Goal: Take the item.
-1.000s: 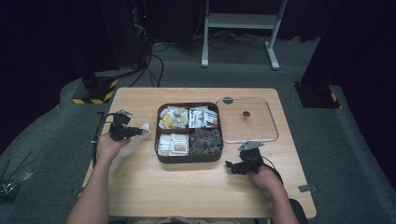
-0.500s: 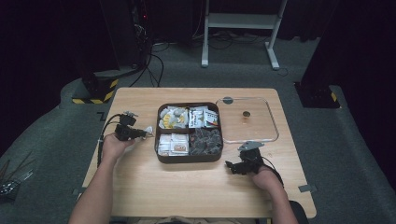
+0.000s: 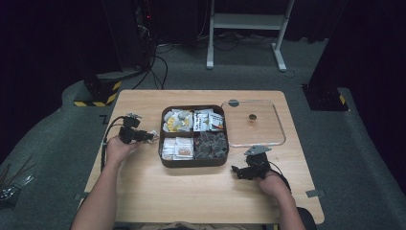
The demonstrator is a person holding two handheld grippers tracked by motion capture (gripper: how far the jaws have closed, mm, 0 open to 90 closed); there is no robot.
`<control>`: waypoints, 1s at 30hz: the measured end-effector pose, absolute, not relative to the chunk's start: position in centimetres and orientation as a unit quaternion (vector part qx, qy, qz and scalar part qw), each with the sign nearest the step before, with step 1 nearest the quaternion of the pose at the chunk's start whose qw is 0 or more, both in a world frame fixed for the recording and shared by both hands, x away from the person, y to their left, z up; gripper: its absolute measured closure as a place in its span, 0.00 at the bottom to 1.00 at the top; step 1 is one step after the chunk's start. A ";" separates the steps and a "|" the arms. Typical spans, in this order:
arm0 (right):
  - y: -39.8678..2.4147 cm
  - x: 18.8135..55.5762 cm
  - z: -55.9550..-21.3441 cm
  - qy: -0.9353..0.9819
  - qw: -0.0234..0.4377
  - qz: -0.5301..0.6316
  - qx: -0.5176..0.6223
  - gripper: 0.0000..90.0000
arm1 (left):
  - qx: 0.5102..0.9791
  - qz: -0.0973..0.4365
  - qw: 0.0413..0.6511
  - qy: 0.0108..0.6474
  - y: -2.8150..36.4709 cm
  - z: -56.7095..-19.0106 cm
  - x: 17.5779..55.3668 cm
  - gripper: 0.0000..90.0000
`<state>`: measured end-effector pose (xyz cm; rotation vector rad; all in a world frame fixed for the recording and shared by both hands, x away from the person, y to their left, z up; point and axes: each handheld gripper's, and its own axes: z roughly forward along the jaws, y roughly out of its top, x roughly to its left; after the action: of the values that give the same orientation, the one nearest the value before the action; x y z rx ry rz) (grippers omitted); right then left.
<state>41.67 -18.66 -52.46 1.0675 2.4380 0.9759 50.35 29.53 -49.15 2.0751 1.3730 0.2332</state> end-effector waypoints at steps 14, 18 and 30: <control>-18.7 41.7 -52.5 0.850 0.151 0.341 0.372 0.09 | 0.783 0.126 0.335 0.509 30.2 -47.5 48.6 0.46; -18.7 41.7 -52.4 0.851 0.150 0.341 0.371 0.09 | 0.776 0.129 0.344 0.513 30.9 -47.4 48.1 0.46; -18.7 41.9 -52.5 0.852 0.150 0.343 0.366 0.09 | 0.761 0.140 0.354 0.526 33.3 -47.5 46.8 0.45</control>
<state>41.91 -18.69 -52.46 1.0523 2.4478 0.9841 46.79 33.30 -47.50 1.9658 1.3586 0.3621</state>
